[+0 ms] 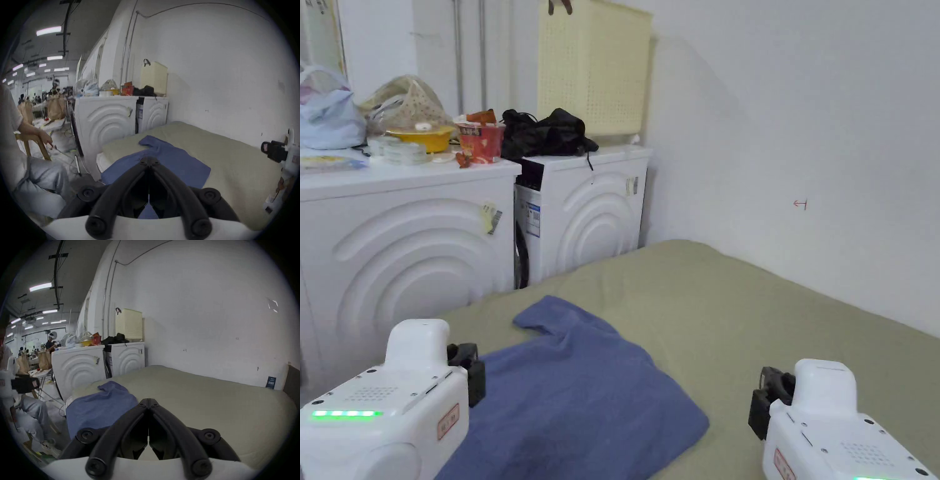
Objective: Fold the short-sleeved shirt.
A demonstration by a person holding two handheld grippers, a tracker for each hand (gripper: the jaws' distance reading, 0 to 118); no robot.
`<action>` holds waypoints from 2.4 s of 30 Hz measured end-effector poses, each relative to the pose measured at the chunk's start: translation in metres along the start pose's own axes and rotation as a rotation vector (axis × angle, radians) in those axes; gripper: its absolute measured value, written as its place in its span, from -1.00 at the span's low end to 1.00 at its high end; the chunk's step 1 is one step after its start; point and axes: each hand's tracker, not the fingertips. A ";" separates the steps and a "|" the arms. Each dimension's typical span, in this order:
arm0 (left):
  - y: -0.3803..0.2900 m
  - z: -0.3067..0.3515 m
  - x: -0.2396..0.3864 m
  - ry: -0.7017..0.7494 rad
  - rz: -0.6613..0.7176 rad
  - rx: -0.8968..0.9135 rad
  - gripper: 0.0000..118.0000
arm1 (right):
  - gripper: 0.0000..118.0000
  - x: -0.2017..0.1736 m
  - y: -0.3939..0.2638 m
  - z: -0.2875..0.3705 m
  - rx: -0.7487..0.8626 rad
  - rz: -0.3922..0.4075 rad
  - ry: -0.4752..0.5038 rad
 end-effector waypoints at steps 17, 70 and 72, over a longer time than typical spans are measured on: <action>0.037 -0.323 0.142 -0.326 -0.359 -0.916 -0.99 | -1.00 0.047 -0.074 -0.107 -0.117 -0.004 -0.010; -0.063 -0.037 0.608 -1.236 -0.670 -0.752 -1.00 | -0.99 0.328 -0.103 0.248 -0.195 -0.228 -0.905; -0.085 -0.036 0.620 -1.279 -0.668 -0.802 -1.00 | -0.99 0.335 -0.107 0.259 -0.183 -0.302 -0.943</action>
